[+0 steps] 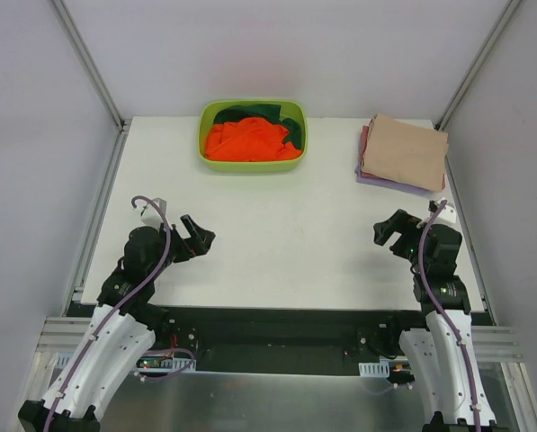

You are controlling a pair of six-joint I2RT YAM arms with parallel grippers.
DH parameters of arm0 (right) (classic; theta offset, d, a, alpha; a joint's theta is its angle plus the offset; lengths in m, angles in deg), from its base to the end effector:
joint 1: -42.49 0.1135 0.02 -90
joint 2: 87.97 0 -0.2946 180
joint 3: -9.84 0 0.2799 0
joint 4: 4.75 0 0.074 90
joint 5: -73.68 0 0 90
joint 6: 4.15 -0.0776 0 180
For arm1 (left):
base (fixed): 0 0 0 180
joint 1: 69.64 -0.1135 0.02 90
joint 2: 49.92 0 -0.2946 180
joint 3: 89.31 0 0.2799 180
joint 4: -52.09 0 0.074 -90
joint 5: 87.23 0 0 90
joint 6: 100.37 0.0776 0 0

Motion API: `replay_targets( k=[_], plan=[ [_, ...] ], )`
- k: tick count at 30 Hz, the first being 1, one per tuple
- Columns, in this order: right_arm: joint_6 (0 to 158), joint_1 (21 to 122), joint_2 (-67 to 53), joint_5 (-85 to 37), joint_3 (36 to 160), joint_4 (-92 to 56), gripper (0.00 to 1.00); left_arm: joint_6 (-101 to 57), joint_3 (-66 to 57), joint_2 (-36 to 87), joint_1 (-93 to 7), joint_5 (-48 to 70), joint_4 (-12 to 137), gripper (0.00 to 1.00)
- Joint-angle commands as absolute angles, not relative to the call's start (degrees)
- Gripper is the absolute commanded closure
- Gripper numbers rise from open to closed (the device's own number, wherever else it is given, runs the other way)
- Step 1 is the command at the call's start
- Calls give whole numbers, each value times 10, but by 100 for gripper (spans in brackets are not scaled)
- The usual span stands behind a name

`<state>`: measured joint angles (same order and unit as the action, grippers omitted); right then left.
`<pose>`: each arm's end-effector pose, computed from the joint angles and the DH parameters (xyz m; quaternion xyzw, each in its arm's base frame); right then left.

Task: Fold and stack the t-shirts
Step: Grab crumpled tshirt from bin with the left arm

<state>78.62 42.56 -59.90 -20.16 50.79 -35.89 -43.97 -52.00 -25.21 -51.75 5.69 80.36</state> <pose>0.1767 0.0054 0.2671 0.0310 0.8095 0.0644 0.5827 0.1619 -0.0564 0.2568 -0.0936 0.7913 -0.2806 0.5351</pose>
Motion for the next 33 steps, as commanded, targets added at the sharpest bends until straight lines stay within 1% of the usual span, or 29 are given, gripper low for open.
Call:
replay_targets(
  k=[1,7,8,11,13,17,20,25,27,29,33],
  plan=[
    [786,424,-606,-199,521,-359,4,-453,-490,-226,-522,69,803,1],
    [786,424,-599,-198,520,-357,4,-471,-482,-196,-522,31,801,1],
    [786,424,-597,-199,521,-358,4,-475,-478,-188,-522,11,800,1],
    [786,424,-587,-204,523,-358,4,-461,-443,-143,-522,5,777,1],
    [786,425,-581,-205,524,-358,4,-450,-388,-85,-522,7,782,1],
    [784,424,-567,-210,526,-354,4,-426,-255,66,-523,-8,781,1],
    [786,424,-563,-232,524,-344,4,-373,-144,199,-523,-2,781,1],
    [788,424,-570,-220,519,-341,4,-305,58,413,-523,18,782,1],
    [785,424,-573,-220,515,-334,4,-270,164,499,-523,27,783,1],
    [783,425,-575,-233,509,-320,4,-237,249,601,-523,27,791,1],
    [789,425,-586,-238,510,-323,4,-209,405,754,-523,7,792,1]
  ],
)
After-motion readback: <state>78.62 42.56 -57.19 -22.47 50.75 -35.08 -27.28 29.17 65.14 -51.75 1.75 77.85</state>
